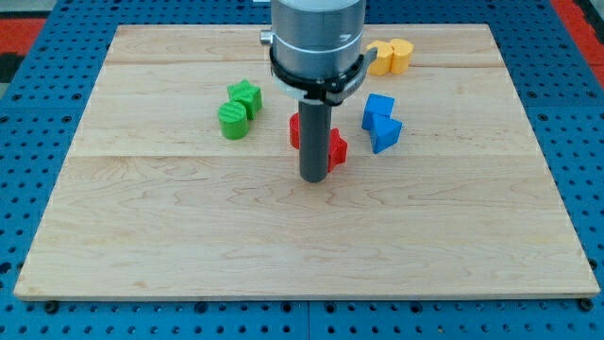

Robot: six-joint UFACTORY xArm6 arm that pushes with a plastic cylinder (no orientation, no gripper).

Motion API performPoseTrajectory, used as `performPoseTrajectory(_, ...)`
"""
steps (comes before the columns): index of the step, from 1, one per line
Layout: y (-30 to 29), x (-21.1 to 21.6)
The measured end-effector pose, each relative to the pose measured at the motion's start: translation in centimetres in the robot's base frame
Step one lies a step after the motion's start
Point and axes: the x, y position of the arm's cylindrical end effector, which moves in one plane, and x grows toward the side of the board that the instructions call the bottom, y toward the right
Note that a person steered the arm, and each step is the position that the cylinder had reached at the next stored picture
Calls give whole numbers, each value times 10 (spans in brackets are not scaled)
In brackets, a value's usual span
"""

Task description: Nudge the blue triangle to the left side

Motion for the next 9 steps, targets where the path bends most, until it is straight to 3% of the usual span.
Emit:
performPoseTrajectory(2,134,20)
performPoseTrajectory(5,149,-54)
performPoseTrajectory(7,68,-94)
performPoseTrajectory(9,67,-119)
